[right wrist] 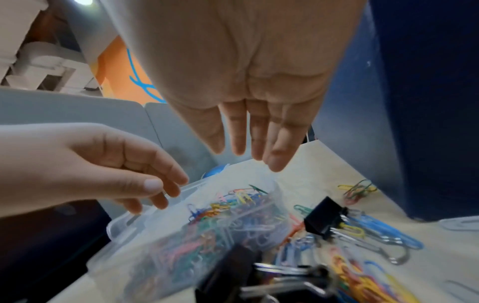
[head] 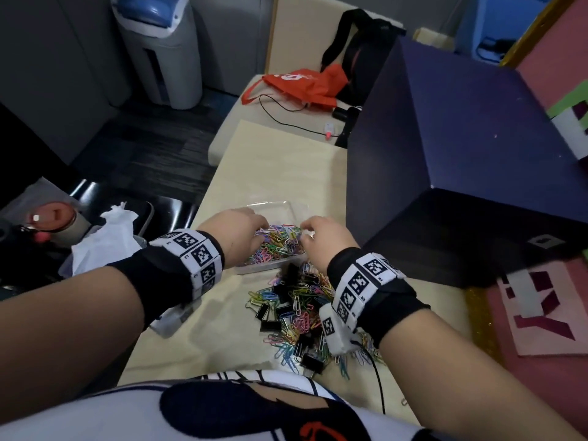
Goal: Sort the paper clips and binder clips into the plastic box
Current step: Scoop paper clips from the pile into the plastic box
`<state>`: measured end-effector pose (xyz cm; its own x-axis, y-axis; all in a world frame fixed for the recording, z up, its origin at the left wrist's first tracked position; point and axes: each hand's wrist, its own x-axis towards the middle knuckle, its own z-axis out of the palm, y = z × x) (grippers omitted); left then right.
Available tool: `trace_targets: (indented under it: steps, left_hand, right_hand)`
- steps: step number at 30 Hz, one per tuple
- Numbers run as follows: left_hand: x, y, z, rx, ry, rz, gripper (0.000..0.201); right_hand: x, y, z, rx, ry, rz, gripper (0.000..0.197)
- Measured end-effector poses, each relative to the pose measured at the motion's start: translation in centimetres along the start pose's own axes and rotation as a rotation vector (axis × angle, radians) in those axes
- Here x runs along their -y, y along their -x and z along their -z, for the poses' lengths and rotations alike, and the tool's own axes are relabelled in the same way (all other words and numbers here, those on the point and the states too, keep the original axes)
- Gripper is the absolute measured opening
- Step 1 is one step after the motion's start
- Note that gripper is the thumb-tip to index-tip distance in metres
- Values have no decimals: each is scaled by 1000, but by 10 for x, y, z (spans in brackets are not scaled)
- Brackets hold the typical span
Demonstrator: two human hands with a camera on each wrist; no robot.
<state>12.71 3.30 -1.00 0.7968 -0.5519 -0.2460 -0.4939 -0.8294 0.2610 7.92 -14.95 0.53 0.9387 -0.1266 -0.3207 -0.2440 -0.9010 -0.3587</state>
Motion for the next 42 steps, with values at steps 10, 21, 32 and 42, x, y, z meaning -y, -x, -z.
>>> trace_targets:
  steps: [10, 21, 32, 42]
  left_hand:
    - [-15, 0, -19, 177, -366, -167, 46]
    - [-42, 17, -27, -12, -227, -363, 31]
    - [-85, 18, -45, 93, -261, -526, 36]
    - [-119, 7, -50, 135, -250, -471, 40]
  right_hand:
    - [-30, 21, -24, -24, 67, 45, 52]
    - [-53, 8, -33, 265, 153, -55, 81]
    - [-83, 58, -49, 1, 317, -23, 35]
    - [-129, 72, -19, -242, -171, -414, 25]
